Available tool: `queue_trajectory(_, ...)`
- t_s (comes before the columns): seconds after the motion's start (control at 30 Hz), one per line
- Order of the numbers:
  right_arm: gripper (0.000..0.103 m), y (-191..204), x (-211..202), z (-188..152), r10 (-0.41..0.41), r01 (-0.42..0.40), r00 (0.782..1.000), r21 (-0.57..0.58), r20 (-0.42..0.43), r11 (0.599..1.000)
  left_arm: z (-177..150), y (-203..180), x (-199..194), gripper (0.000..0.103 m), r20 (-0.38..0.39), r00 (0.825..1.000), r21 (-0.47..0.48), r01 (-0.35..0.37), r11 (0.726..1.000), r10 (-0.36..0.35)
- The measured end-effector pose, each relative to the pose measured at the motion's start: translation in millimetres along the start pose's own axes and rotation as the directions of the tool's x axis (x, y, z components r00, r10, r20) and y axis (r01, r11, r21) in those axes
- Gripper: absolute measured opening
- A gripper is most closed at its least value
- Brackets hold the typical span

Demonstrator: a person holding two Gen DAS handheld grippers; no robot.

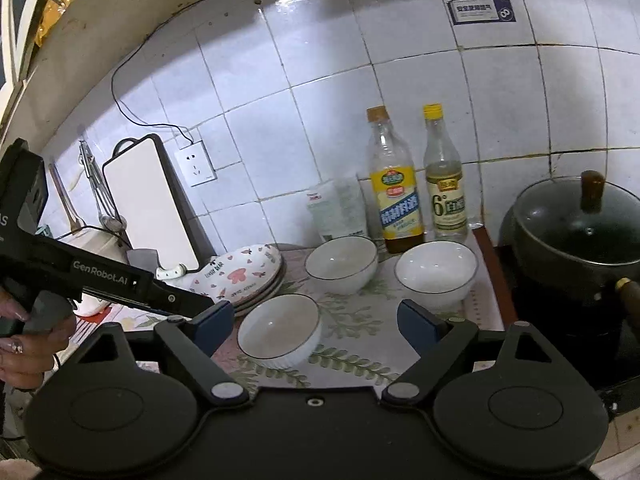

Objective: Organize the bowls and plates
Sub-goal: 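Move both grippers to the white bowl beside the black pot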

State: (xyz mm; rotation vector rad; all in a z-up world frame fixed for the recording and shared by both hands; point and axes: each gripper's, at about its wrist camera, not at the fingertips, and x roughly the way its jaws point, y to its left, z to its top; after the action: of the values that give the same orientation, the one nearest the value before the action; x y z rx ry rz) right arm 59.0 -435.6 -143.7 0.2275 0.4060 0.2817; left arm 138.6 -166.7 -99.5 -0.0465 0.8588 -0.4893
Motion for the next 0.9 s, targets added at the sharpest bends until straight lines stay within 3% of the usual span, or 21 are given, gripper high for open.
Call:
queue_trajectory(0.33,0.079,-30,4,22,-0.033,0.033,0.999,0.008,-0.031,0.999,16,-34,22,0.066,-0.049,0.999,0.075,0.016,0.997,-0.013)
queue_trajectory(0.5,0.076,-42,24,34,-0.047,0.049,0.997,0.017,-0.059,0.999,28,-42,44,0.066,-0.047,0.999,0.05,0.013,0.999,-0.011)
queue_trajectory(0.6,0.077,-54,44,40,-0.121,0.126,0.989,0.058,-0.086,0.99,36,-46,61,0.065,-0.028,1.0,0.031,0.016,0.999,-0.015)
queue_trajectory(0.73,0.075,-77,76,38,-0.12,0.133,0.986,0.121,-0.113,0.984,46,-47,90,0.063,0.016,0.999,-0.042,0.038,0.998,-0.037)
queue_trajectory(0.9,0.065,-103,113,20,-0.162,0.178,0.982,0.201,-0.095,0.963,59,-52,125,0.062,0.071,0.997,-0.086,-0.009,0.996,0.015)
